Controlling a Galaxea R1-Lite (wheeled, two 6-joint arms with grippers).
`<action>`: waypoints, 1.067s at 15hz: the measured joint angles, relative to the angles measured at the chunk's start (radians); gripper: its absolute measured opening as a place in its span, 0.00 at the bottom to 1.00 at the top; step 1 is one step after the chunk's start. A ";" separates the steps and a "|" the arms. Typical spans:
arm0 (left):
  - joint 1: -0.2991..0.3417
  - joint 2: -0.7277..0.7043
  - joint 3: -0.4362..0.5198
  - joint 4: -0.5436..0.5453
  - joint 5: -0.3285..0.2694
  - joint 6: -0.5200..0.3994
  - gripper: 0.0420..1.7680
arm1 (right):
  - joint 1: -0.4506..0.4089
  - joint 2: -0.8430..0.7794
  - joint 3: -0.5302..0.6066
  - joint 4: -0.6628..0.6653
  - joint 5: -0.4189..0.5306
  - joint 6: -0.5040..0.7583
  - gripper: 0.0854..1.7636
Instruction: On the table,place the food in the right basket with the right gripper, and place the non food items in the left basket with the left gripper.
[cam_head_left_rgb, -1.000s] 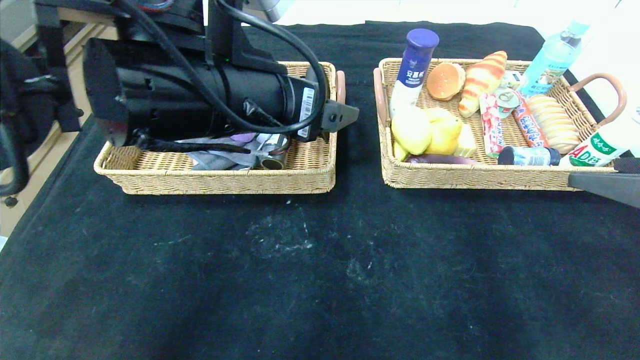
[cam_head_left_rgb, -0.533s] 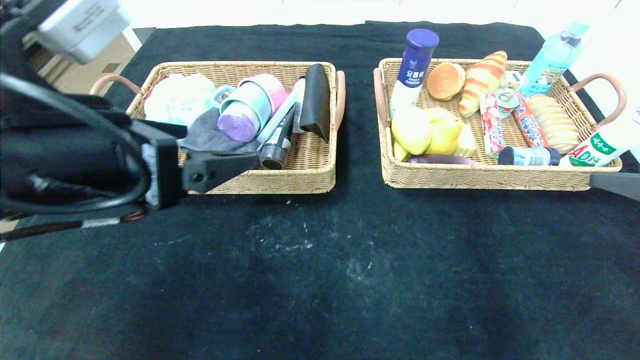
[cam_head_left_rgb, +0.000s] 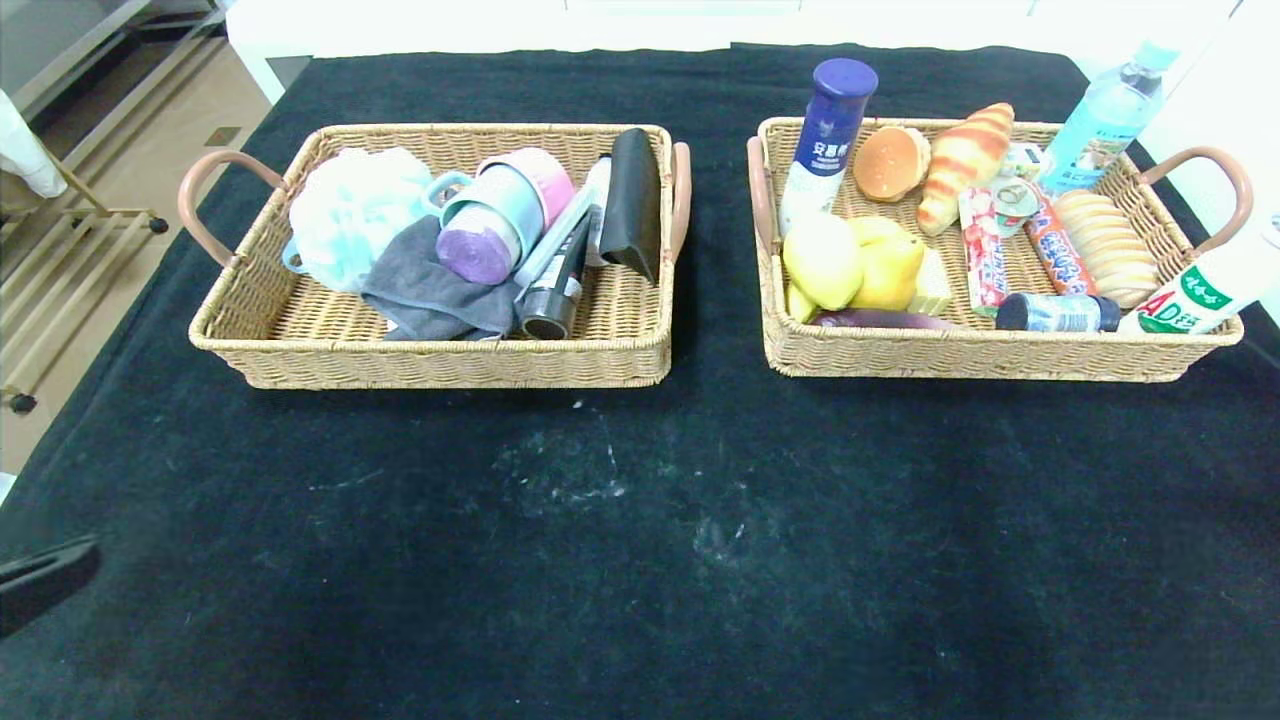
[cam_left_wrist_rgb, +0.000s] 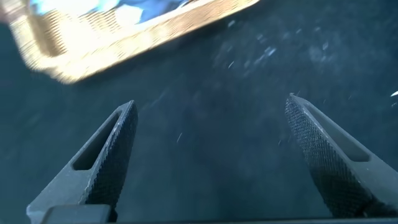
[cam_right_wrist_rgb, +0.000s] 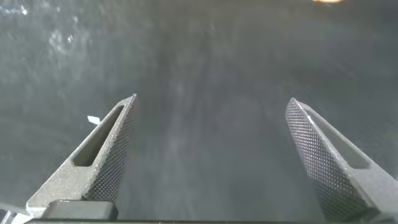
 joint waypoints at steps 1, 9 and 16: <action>0.030 -0.053 0.011 0.027 -0.002 0.003 0.97 | -0.001 -0.060 0.019 0.018 -0.014 0.000 0.97; 0.219 -0.383 0.129 0.068 -0.013 0.008 0.97 | -0.011 -0.481 0.154 0.086 -0.040 0.007 0.97; 0.366 -0.476 0.156 0.059 -0.007 0.034 0.97 | -0.025 -0.669 0.265 0.075 -0.100 0.006 0.97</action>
